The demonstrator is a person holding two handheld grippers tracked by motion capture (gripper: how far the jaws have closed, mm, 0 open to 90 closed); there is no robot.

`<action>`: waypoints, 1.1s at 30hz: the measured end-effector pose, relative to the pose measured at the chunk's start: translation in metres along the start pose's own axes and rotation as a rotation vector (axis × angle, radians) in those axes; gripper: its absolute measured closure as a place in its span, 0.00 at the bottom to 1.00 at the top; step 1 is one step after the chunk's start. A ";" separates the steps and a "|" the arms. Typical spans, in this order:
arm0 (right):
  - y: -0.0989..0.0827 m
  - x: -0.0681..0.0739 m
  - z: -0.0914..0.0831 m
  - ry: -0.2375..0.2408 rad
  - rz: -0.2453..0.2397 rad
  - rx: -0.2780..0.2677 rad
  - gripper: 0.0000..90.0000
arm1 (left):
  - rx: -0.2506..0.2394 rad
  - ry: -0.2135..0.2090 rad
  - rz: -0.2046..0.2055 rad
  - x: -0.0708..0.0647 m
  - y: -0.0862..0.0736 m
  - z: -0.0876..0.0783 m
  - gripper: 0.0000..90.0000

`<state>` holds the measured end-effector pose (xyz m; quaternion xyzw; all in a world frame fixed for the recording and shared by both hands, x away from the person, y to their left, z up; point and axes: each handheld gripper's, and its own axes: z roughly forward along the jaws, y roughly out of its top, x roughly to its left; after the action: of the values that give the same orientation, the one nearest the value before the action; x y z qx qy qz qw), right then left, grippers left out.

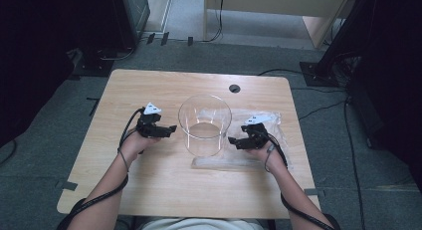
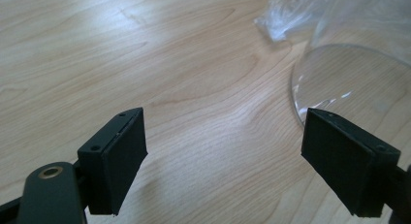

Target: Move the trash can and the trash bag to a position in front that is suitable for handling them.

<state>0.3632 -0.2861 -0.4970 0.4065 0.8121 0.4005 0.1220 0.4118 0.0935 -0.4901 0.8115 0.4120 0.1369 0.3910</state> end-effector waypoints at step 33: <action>-0.009 -0.007 0.015 -0.063 -0.090 0.048 0.71 | -0.082 -0.080 0.047 -0.008 0.006 0.005 0.30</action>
<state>0.3704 -0.2867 -0.5146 0.3845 0.8348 0.3620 0.1556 0.4132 0.0824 -0.4879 0.8090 0.3709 0.1302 0.4369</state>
